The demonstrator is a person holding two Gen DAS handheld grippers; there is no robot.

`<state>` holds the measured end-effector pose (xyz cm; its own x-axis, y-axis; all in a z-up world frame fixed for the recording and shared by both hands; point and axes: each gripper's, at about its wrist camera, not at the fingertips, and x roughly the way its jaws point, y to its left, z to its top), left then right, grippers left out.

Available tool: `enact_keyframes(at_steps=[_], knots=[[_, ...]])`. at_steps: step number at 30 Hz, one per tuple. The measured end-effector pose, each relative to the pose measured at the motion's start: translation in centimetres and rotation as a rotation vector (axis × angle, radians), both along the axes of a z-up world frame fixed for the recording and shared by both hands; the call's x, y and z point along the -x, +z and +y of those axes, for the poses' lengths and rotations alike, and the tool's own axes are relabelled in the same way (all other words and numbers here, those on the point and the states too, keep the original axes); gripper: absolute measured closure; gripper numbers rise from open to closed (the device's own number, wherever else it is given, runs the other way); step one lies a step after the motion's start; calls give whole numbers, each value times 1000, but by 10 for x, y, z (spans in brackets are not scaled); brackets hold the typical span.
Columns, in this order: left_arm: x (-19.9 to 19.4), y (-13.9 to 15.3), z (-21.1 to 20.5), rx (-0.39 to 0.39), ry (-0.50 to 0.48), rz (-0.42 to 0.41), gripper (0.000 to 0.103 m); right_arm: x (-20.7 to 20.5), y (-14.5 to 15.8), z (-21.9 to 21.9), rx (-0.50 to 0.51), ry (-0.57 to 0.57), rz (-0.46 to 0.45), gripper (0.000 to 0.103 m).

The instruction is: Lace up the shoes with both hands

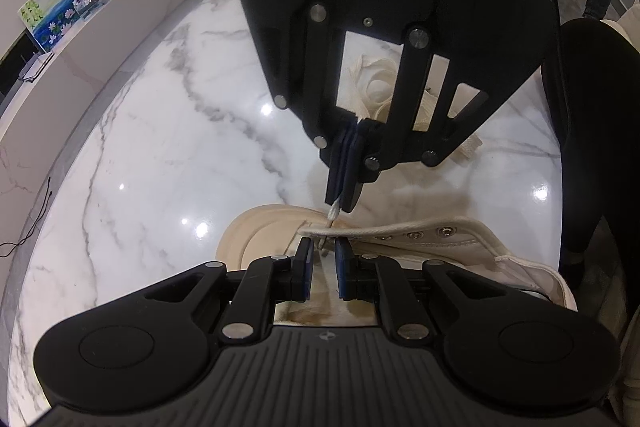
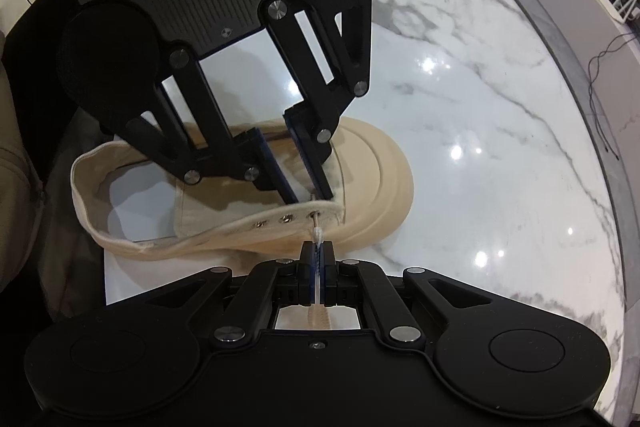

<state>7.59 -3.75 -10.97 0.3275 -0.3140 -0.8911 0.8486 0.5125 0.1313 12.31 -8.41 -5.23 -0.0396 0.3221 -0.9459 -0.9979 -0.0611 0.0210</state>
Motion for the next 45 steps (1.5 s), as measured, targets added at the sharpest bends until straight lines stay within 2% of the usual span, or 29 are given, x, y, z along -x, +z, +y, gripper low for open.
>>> enact_keyframes(at_steps=[10,17,23,33,36,45], knots=[[1,-1,-2,-1,0,3,97,3,3,10,-10,23,-13,102],[1,0,-2,-2,27,16,101,4,2,13,-2,26,-16,102],[3,1,-3,-7,51,17,101,4,4,14,4,14,-21,100],[12,6,0,-14,82,6,101,10,16,11,-6,-20,-26,95],[18,9,2,-24,89,-3,101,16,22,8,-12,-28,-39,91],[43,20,8,-42,109,-41,101,24,40,13,-70,-60,-34,91]])
